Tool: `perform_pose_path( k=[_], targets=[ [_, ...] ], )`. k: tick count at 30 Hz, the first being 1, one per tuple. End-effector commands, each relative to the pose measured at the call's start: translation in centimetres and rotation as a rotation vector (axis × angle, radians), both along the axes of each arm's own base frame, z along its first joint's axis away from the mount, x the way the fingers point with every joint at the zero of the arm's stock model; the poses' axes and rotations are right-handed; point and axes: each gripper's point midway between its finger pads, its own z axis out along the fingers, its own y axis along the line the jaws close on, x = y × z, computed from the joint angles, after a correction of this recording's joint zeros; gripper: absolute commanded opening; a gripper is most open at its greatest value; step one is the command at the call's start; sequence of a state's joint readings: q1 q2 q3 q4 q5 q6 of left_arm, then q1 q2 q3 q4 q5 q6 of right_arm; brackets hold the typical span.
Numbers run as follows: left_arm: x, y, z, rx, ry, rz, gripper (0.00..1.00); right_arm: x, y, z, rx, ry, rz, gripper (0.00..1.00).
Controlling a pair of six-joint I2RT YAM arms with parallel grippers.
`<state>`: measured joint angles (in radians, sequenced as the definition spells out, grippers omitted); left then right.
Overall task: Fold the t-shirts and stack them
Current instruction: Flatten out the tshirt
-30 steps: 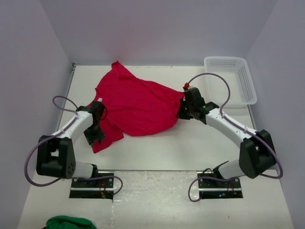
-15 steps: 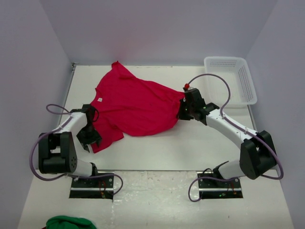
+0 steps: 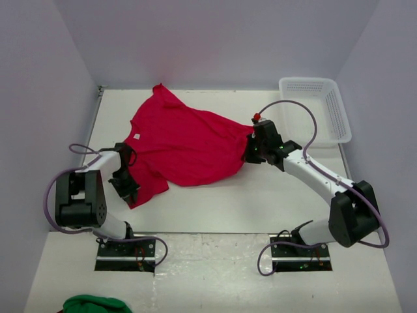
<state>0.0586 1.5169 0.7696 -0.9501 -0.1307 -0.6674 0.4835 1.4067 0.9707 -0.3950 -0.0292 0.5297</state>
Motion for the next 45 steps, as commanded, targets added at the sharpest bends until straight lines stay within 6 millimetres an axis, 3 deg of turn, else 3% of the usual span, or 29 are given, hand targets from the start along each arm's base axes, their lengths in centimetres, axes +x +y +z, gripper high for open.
perform_pose_path(
  k=[1, 5, 6, 9, 13, 19, 22, 27, 35, 45],
  targets=[
    [0.8, 0.2, -1.0, 0.0, -0.015, -0.002, 0.12, 0.5, 0.2, 1.8, 0.032, -0.056, 0.011, 0.0],
    [0.8, 0.1, -1.0, -0.007, -0.019, -0.007, 0.07, 0.7, 0.1, 1.8, 0.028, -0.056, 0.005, 0.0],
    [0.9, 0.1, -0.9, -0.01, -0.022, -0.007, 0.01, 0.7, 0.1, 1.7, 0.027, -0.054, 0.003, 0.0],
    [1.0, -0.3, -0.5, -0.035, -0.038, -0.006, 0.0, 0.8, 0.2, 1.7, 0.028, -0.047, 0.003, 0.0],
    [2.3, -1.3, 2.4, -0.083, -0.144, -0.001, 0.0, 1.0, 0.0, 2.3, 0.018, -0.052, -0.006, 0.0],
    [5.4, -1.0, 9.2, -0.005, -0.398, -0.049, 0.0, 1.5, -0.9, 4.3, -0.026, -0.089, -0.029, 0.0],
    [6.5, 0.0, 12.4, 0.057, -0.545, -0.086, 0.0, 1.7, -1.2, 5.9, -0.02, -0.127, -0.048, 0.0],
    [7.8, 2.1, 20.3, 0.195, -0.821, -0.104, 0.0, 1.7, -3.4, 9.1, -0.091, -0.183, -0.108, 0.0],
    [6.8, 4.9, 33.1, 0.411, -1.14, -0.122, 0.0, 1.4, -7.3, 16.0, -0.182, -0.324, -0.228, 0.0],
    [6.2, 5.2, 42.5, 0.498, -1.324, -0.079, 0.0, 2.1, -10.0, 21.9, -0.256, -0.422, -0.333, 0.0]
  ],
)
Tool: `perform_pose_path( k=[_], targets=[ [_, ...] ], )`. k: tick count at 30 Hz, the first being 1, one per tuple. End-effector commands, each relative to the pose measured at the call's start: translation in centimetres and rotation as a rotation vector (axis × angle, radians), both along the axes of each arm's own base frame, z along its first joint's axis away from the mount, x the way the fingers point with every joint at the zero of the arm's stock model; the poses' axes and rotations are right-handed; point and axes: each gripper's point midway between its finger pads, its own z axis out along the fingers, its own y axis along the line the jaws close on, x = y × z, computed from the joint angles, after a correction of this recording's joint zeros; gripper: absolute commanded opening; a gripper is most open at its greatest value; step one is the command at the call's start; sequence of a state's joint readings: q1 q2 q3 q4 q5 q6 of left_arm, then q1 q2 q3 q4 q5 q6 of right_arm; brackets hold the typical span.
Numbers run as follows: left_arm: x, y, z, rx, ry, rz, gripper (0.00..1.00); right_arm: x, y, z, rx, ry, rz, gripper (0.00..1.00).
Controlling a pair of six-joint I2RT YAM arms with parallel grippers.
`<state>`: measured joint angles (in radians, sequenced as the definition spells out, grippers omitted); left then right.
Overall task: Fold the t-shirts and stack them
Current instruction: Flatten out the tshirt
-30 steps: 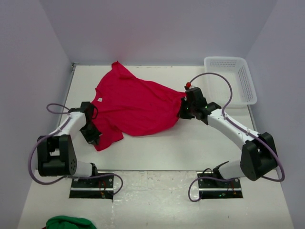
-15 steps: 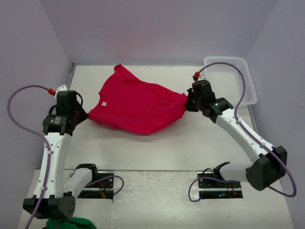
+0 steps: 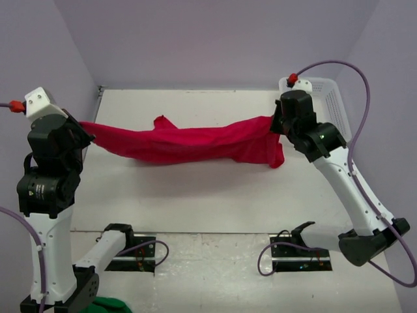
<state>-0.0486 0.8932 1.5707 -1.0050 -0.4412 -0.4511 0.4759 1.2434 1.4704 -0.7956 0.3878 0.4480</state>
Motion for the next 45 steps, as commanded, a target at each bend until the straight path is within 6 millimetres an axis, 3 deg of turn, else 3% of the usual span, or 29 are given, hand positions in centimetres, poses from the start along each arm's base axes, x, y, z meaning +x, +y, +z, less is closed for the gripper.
perform_pose_path(
  k=[1, 6, 8, 12, 13, 14, 16, 18, 19, 20, 22, 24, 25, 26, 28, 32, 35, 36, 37, 38, 39, 45],
  targets=[
    [0.1, 1.0, 3.4, 0.064, -0.057, 0.061, 0.0, 0.4, -2.6, 2.4, -0.085, -0.047, -0.089, 0.0],
    [0.6, 2.0, 7.7, 0.095, -0.133, 0.121, 0.0, 0.3, -4.5, 4.5, -0.115, -0.09, -0.134, 0.0],
    [2.3, 1.8, 8.2, 0.1, -0.124, 0.118, 0.0, 0.1, -5.3, 5.0, -0.122, -0.092, -0.156, 0.0],
    [4.8, 0.9, 11.7, 0.105, -0.171, 0.078, 0.0, 0.1, -6.7, 6.5, -0.123, -0.122, -0.2, 0.0],
    [7.1, 0.5, 11.1, 0.11, -0.136, 0.06, 0.0, 0.2, -6.9, 6.5, -0.127, -0.118, -0.206, 0.0],
    [7.4, -0.3, 12.8, 0.099, -0.179, 0.015, 0.0, 0.5, -7.6, 6.8, -0.124, -0.121, -0.231, 0.0],
    [10.2, -1.2, 12.6, 0.105, -0.164, -0.029, 0.0, 1.3, -7.8, 6.3, -0.124, -0.098, -0.235, 0.0],
    [11.6, -2.2, 13.6, 0.109, -0.19, -0.084, 0.0, 2.2, -8.2, 6.6, -0.121, -0.098, -0.246, 0.0],
    [13.5, -2.7, 12.8, 0.11, -0.162, -0.103, 0.0, 3.2, -8.1, 5.9, -0.13, -0.076, -0.249, 0.0],
    [13.9, -2.9, 13.6, 0.111, -0.185, -0.112, 0.0, 3.9, -8.5, 6.5, -0.131, -0.085, -0.253, 0.0],
    [16.2, -3.9, 12.9, 0.122, -0.169, -0.167, 0.0, 5.8, -8.2, 5.8, -0.14, -0.062, -0.234, 0.0],
    [17.3, -4.3, 13.6, 0.136, -0.195, -0.185, 0.0, 7.2, -8.2, 7.3, -0.134, -0.087, -0.213, 0.0],
    [18.2, -4.8, 13.4, 0.139, -0.195, -0.21, 0.0, 8.5, -8.0, 6.4, -0.15, -0.056, -0.196, 0.0],
    [18.5, -4.9, 13.6, 0.145, -0.206, -0.218, 0.0, 9.0, -8.1, 8.2, -0.141, -0.095, -0.2, 0.0],
    [19.0, -5.2, 14.4, 0.158, -0.24, -0.236, 0.0, 9.5, -7.9, 8.4, -0.15, -0.08, -0.185, 0.0],
    [18.2, -5.4, 16.0, 0.164, -0.295, -0.246, 0.0, 9.7, -7.3, 9.9, -0.124, -0.108, -0.156, 0.0],
    [16.0, -5.2, 18.1, 0.161, -0.361, -0.249, 0.0, 8.5, -7.2, 10.8, -0.102, -0.125, -0.146, 0.0],
    [13.6, -5.0, 19.9, 0.16, -0.416, -0.248, 0.0, 7.9, -7.3, 11.0, -0.095, -0.125, -0.146, 0.0],
    [13.0, -5.2, 19.7, 0.158, -0.421, -0.26, 0.0, 7.5, -7.2, 10.8, -0.087, -0.119, -0.139, 0.0],
    [11.8, -5.2, 20.9, 0.159, -0.471, -0.261, 0.0, 6.9, -7.1, 11.1, -0.075, -0.127, -0.13, 0.0],
    [8.8, -4.8, 22.6, 0.16, -0.532, -0.257, 0.0, 5.6, -7.3, 12.2, -0.059, -0.158, -0.132, 0.0],
    [1.7, -4.4, 24.9, 0.159, -0.643, -0.269, 0.0, 0.4, -6.9, 13.7, -0.004, -0.2, -0.104, 0.0]
  ],
)
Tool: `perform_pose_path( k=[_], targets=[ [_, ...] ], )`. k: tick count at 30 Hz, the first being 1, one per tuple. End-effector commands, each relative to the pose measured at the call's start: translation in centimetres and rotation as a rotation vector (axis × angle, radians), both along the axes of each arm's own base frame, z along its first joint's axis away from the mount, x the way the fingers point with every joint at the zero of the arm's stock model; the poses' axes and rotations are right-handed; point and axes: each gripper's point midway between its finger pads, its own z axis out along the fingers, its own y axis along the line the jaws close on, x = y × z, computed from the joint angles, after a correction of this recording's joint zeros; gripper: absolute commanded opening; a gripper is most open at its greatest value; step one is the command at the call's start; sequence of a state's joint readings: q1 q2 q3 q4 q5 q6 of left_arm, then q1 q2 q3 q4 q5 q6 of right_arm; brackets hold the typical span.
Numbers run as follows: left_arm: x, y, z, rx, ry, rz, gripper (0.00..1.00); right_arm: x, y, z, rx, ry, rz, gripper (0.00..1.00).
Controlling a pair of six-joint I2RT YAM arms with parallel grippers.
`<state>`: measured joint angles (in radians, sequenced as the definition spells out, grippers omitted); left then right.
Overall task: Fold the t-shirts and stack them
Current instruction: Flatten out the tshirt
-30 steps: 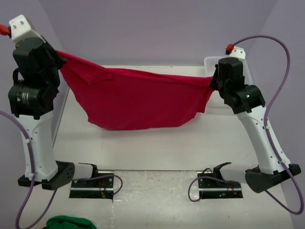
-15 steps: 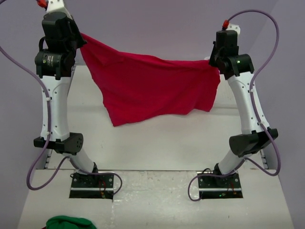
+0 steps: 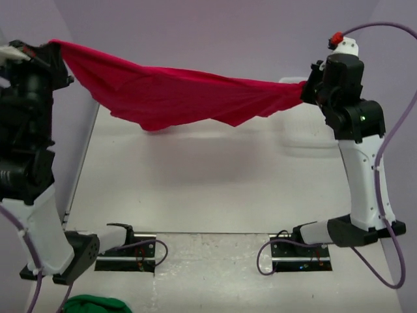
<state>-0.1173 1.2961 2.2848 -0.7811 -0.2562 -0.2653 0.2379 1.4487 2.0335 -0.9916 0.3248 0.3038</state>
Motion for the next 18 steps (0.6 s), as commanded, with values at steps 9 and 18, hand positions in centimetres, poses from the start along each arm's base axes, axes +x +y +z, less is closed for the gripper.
perform_pose_path(
  k=[9, 18],
  targets=[
    [-4.5, -1.5, 5.7, 0.023, -0.217, -0.109, 0.0, -4.9, 0.1, 1.8, 0.02, -0.064, 0.022, 0.0],
    [5.2, -2.7, 3.4, 0.049, -0.118, -0.113, 0.0, 2.1, 1.4, 0.8, -0.049, 0.012, 0.005, 0.0]
  ],
)
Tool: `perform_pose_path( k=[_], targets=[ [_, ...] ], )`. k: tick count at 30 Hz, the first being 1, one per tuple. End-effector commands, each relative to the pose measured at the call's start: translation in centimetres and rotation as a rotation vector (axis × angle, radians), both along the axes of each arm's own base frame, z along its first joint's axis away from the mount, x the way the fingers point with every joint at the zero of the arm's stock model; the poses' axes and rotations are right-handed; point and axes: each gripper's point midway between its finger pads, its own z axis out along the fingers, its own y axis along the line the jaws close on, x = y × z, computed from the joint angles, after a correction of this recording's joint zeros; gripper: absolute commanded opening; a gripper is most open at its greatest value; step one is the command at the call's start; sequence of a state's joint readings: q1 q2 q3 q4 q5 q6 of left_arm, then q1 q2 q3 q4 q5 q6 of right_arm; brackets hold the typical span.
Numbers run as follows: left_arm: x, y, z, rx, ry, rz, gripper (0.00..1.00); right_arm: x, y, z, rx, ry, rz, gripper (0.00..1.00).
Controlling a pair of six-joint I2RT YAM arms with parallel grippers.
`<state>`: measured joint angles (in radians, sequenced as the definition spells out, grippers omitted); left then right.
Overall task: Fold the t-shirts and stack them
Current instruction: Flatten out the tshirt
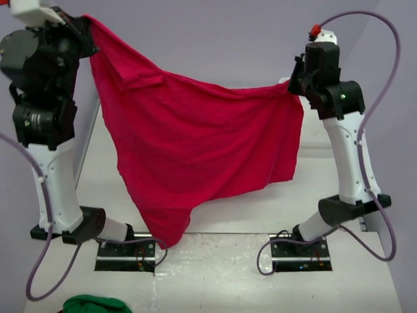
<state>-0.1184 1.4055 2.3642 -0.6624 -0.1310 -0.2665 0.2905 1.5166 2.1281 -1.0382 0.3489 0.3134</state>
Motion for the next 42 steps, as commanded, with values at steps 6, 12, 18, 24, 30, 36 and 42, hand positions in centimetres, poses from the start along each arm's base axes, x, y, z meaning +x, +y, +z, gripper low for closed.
perform_pose_path(
  k=[6, 12, 18, 24, 30, 36, 42],
  targets=[
    [5.7, 0.2, -1.6, 0.067, 0.04, 0.052, 0.0, 4.0, 0.6, -1.1, -0.059, 0.041, -0.003, 0.0],
    [4.6, 0.4, -1.4, 0.073, 0.03, 0.053, 0.0, 3.1, 0.3, -0.7, -0.06, 0.028, -0.003, 0.0],
    [1.1, 0.4, -0.6, 0.065, 0.0, 0.039, 0.0, 0.5, 0.2, 0.3, -0.025, -0.007, 0.022, 0.0],
    [-6.4, 0.2, 3.0, 0.035, -0.123, -0.022, 0.0, -3.4, 0.8, 1.9, 0.01, -0.063, 0.059, 0.0],
    [-13.3, -0.6, 6.5, 0.012, -0.27, -0.111, 0.0, -7.3, 1.4, 4.2, 0.054, -0.125, 0.107, 0.0],
    [-12.2, -1.5, 7.3, 0.008, -0.291, -0.156, 0.0, -7.0, 1.3, 5.6, 0.034, -0.145, 0.083, 0.0],
    [-1.6, -2.5, 1.9, 0.004, -0.066, -0.149, 0.0, -1.8, 2.8, 2.2, -0.042, -0.046, 0.056, 0.0]
  ],
)
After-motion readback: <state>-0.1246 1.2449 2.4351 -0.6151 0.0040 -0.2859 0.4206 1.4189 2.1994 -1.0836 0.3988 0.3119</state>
